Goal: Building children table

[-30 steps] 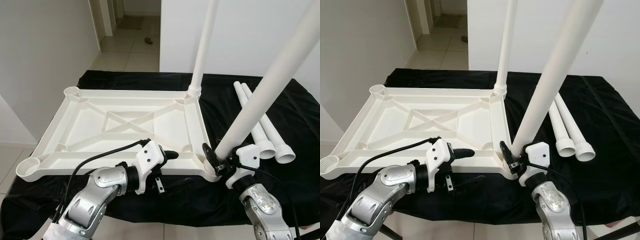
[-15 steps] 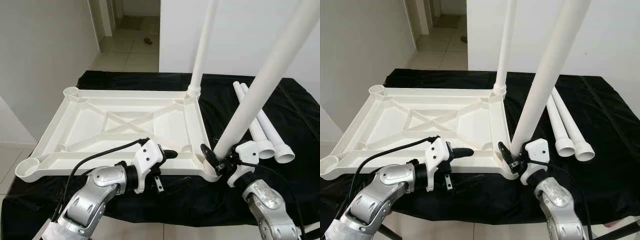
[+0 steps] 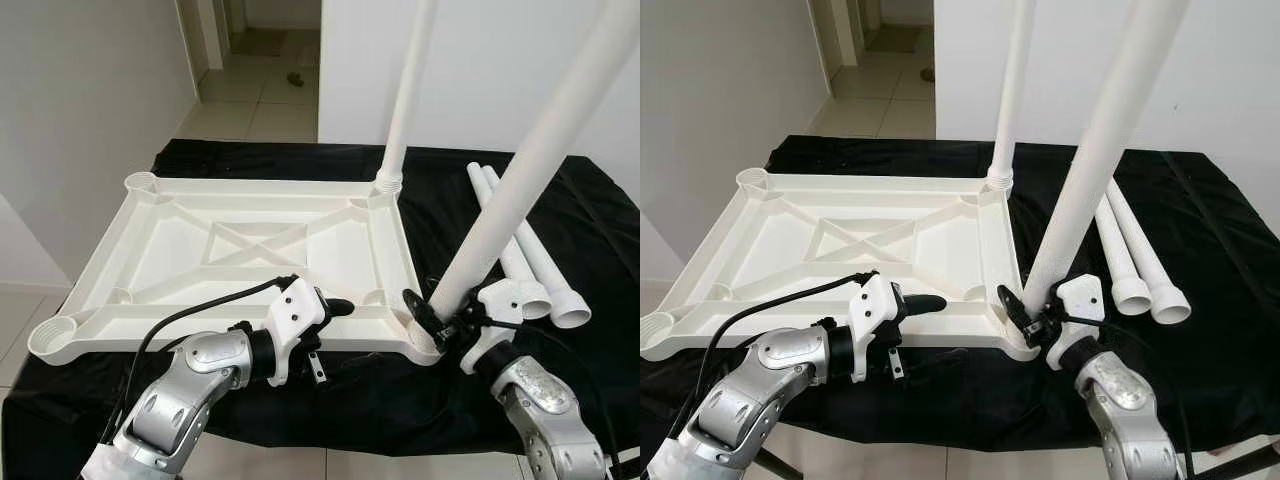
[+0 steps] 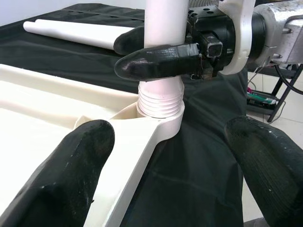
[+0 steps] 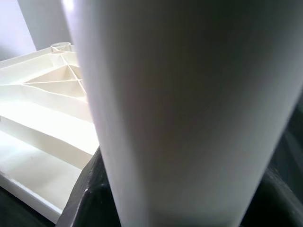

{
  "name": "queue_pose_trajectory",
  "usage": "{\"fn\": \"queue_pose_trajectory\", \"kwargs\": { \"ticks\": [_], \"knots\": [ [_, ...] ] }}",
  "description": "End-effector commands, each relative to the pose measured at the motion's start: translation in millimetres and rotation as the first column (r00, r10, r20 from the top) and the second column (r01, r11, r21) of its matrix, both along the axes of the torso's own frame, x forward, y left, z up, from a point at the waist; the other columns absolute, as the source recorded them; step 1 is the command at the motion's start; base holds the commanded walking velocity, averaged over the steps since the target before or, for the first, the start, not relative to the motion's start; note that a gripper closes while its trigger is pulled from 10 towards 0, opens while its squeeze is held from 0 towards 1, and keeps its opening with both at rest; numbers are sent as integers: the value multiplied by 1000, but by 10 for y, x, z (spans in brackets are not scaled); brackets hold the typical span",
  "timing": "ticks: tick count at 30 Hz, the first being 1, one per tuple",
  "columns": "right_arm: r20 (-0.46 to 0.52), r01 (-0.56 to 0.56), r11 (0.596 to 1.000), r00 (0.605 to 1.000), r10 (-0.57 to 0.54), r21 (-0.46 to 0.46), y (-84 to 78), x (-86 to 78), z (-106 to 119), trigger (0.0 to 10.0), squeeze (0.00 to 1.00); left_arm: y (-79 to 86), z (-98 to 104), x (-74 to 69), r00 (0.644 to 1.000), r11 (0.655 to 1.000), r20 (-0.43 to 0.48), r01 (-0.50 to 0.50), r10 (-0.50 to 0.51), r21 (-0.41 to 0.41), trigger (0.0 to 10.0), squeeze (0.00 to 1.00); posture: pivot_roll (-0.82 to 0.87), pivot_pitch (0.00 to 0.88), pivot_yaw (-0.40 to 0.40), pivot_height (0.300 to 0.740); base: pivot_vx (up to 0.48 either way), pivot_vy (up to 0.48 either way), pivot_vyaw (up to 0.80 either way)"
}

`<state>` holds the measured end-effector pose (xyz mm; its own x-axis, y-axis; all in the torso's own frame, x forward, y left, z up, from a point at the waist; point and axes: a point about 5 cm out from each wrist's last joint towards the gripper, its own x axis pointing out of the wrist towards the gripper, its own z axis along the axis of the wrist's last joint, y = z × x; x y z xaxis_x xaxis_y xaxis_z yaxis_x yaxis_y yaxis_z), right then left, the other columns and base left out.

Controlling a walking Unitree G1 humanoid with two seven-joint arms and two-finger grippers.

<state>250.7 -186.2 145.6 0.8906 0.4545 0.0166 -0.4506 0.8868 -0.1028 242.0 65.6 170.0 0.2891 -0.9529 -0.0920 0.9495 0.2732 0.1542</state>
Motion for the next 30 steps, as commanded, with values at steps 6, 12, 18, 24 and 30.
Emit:
{"fn": "queue_pose_trajectory", "kwargs": {
  "ticks": [6,12,18,24,30],
  "knots": [
    [-227,55,998,973,-48,23,-72,-13,-373,10000,0,24,35,-6,1000,1000,4,-30,30,-8,10000,0,-30,83,30,740,0,0,0],
    [-210,45,999,977,-42,8,-37,-19,-369,10000,0,30,38,-7,999,999,3,-33,33,-9,10000,0,-25,85,27,740,0,0,0],
    [-178,114,993,978,-109,15,-21,-26,-350,10000,0,42,35,-15,999,999,2,-39,39,-8,10000,0,-19,86,22,740,0,0,0],
    [-116,254,966,962,-246,56,63,-31,-284,10000,0,34,32,-22,999,999,0,-35,35,-8,10000,0,-24,82,23,740,0,0,0],
    [-104,310,947,948,-301,80,134,-46,-269,10000,0,28,34,-23,1000,1000,-2,-27,27,-10,10000,0,-31,82,27,740,0,0,0]
  ]
}}
